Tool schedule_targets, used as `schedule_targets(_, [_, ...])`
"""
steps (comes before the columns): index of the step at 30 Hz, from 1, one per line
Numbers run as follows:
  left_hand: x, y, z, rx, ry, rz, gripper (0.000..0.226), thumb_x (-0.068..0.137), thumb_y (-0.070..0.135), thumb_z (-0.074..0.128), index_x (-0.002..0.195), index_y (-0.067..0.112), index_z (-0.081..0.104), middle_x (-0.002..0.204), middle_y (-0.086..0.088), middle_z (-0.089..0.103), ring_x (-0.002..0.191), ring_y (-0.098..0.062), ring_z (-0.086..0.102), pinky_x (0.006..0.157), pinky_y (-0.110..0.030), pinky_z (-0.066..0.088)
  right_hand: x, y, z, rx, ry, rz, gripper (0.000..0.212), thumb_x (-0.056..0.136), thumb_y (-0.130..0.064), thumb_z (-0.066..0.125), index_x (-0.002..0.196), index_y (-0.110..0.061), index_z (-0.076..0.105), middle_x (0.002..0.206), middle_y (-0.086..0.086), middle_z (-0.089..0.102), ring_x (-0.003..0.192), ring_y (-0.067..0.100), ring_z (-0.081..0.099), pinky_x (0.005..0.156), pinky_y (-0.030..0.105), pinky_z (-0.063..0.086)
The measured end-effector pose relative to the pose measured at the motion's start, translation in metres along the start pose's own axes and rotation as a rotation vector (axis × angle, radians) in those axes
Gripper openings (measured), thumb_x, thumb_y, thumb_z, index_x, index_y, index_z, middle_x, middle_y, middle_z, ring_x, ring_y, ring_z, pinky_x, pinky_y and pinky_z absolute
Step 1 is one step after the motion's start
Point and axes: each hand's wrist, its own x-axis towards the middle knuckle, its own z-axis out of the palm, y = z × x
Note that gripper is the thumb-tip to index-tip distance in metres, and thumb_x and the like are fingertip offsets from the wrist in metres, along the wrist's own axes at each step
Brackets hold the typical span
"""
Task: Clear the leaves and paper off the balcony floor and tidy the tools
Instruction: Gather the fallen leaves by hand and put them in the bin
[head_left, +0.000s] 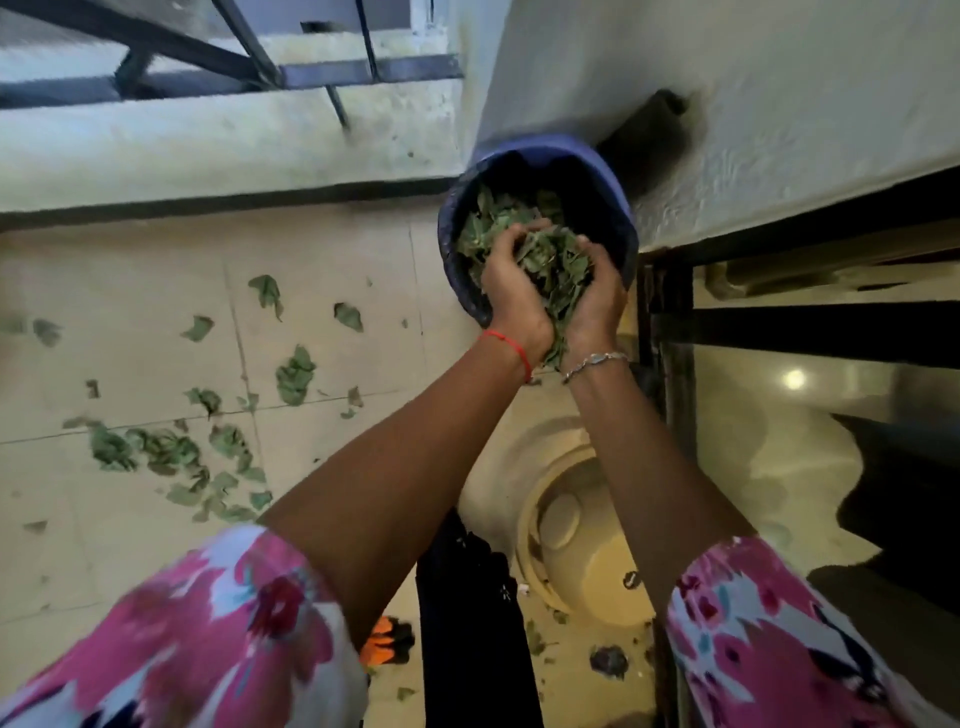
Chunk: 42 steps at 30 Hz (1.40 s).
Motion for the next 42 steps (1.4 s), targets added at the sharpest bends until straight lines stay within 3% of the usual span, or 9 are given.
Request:
schedule_targets(4, [0.053, -0.01, 0.003, 0.12, 0.036, -0.001, 0.047, 0.093, 0.047, 0.036, 0.113, 0.01, 0.057, 0.115, -0.017, 0.059, 0.104, -0.029, 0.056, 0.088, -0.037, 0.047, 0.047, 0.003, 0.004, -0.032, -0.02, -0.102, 0.008, 0.089, -0.007, 0.057, 0.088, -0.01, 0.065, 0.086, 0.008, 0.065, 0.083, 0.023, 0.063, 0.081, 0.035, 0.053])
schedule_targets(9, [0.166, -0.025, -0.049, 0.544, 0.193, 0.155, 0.083, 0.054, 0.084, 0.05, 0.117, 0.033, 0.061, 0.13, -0.005, 0.056, 0.116, -0.027, 0.054, 0.102, -0.05, 0.039, 0.086, 0.016, 0.001, -0.357, -0.075, -0.124, 0.038, 0.098, -0.036, 0.043, 0.11, -0.007, 0.064, 0.117, 0.015, 0.063, 0.109, 0.028, 0.059, 0.101, 0.046, 0.044])
schedule_targets(14, [0.055, 0.024, -0.031, 0.81, 0.032, 0.354, 0.04, 0.091, 0.035, 0.049, 0.116, 0.006, 0.062, 0.122, -0.01, 0.06, 0.11, -0.019, 0.055, 0.104, -0.034, 0.039, 0.062, 0.024, 0.019, -0.76, -0.167, -0.445, 0.034, 0.094, -0.027, 0.046, 0.114, -0.005, 0.063, 0.133, 0.013, 0.053, 0.131, 0.025, 0.04, 0.113, 0.039, 0.027])
schedule_targets(18, [0.018, 0.067, -0.068, 0.947, 0.083, 0.621, 0.024, 0.096, 0.011, 0.049, 0.111, 0.001, 0.065, 0.114, -0.007, 0.064, 0.1, -0.007, 0.054, 0.086, -0.006, 0.039, 0.018, 0.05, 0.046, -0.848, -0.325, -0.729, 0.024, 0.092, -0.012, 0.051, 0.109, 0.001, 0.063, 0.139, 0.015, 0.049, 0.137, 0.024, 0.034, 0.106, 0.009, 0.02])
schedule_targets(25, [-0.012, 0.134, -0.19, 1.173, 0.26, 0.866, 0.036, 0.094, 0.024, 0.042, 0.121, 0.005, 0.057, 0.126, -0.008, 0.058, 0.117, -0.017, 0.054, 0.102, -0.029, 0.041, -0.036, 0.148, 0.083, -1.031, -0.79, -0.861, 0.025, 0.09, -0.012, 0.05, 0.106, 0.002, 0.062, 0.129, 0.017, 0.056, 0.133, 0.028, 0.041, 0.102, 0.002, 0.021])
schedule_targets(29, [-0.008, 0.145, -0.273, 1.238, 0.379, 0.872, 0.04, 0.094, 0.028, 0.043, 0.124, 0.005, 0.054, 0.136, -0.006, 0.049, 0.125, -0.004, 0.037, 0.104, -0.014, 0.024, -0.038, 0.214, 0.087, -1.123, -0.906, -0.844, 0.032, 0.091, -0.022, 0.049, 0.114, -0.002, 0.058, 0.132, 0.013, 0.053, 0.134, 0.024, 0.039, 0.103, 0.012, 0.026])
schedule_targets(34, [0.03, 0.128, -0.375, 1.276, 0.438, 0.894, 0.047, 0.092, 0.033, 0.045, 0.128, 0.004, 0.048, 0.142, -0.009, 0.041, 0.134, -0.019, 0.035, 0.112, -0.026, 0.025, 0.008, 0.31, 0.081, -1.292, -0.988, -0.93, 0.045, 0.093, -0.032, 0.048, 0.133, -0.01, 0.045, 0.145, 0.008, 0.039, 0.139, 0.021, 0.031, 0.112, 0.039, 0.031])
schedule_targets(39, [0.085, 0.105, -0.462, 1.397, 0.394, 0.886, 0.061, 0.09, 0.043, 0.045, 0.139, 0.009, 0.035, 0.151, -0.005, 0.024, 0.142, -0.021, 0.022, 0.113, -0.047, 0.029, 0.075, 0.381, 0.103, -1.415, -1.015, -1.12, 0.061, 0.094, -0.039, 0.044, 0.146, -0.01, 0.028, 0.156, 0.009, 0.018, 0.146, 0.022, 0.012, 0.118, 0.035, 0.016])
schedule_targets(42, [0.109, 0.101, -0.49, 1.381, 0.423, 0.892, 0.066, 0.089, 0.042, 0.047, 0.142, 0.009, 0.029, 0.155, -0.005, 0.016, 0.145, -0.018, 0.012, 0.118, -0.037, 0.017, 0.1, 0.406, 0.119, -1.375, -0.967, -1.185, 0.067, 0.094, -0.044, 0.04, 0.148, -0.009, 0.021, 0.157, 0.01, 0.013, 0.146, 0.021, 0.011, 0.118, 0.034, 0.017])
